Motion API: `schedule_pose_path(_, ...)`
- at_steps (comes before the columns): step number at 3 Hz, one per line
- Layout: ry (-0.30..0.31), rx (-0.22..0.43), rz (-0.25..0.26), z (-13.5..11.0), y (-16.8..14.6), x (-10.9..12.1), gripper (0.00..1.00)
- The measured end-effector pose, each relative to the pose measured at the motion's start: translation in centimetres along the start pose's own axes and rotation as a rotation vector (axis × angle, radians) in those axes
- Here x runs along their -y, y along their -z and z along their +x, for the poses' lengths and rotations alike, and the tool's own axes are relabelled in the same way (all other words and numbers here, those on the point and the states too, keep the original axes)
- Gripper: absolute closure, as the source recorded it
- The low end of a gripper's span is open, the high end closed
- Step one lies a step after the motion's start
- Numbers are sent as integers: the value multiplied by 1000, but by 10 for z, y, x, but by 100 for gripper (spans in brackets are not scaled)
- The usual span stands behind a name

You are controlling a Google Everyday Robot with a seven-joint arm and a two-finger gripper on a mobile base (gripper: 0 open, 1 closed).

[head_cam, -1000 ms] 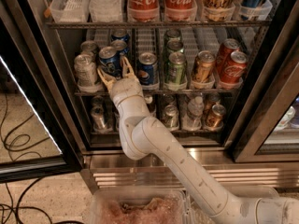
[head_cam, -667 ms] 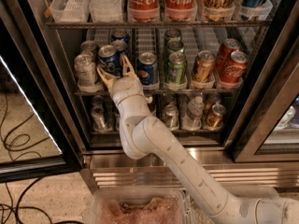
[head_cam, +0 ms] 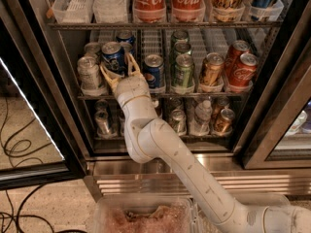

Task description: Pick pepsi can from middle shelf of fridge

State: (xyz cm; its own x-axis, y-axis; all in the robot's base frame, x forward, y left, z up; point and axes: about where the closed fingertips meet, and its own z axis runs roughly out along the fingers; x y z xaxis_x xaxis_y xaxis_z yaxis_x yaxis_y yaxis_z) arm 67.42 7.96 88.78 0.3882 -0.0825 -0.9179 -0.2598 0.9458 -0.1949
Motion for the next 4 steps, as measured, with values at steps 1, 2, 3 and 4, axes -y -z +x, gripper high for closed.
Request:
schedule_pose_path(1, 5, -24, -32, -3, 13, 5, 100)
schedule_pose_path(2, -50, -59, -62, 4, 17, 5, 100)
schedule_pose_path(3, -50, -60, -67, 5, 18, 4, 100)
schedule_pose_path(4, -64, -83, -112, 2, 36, -2, 100)
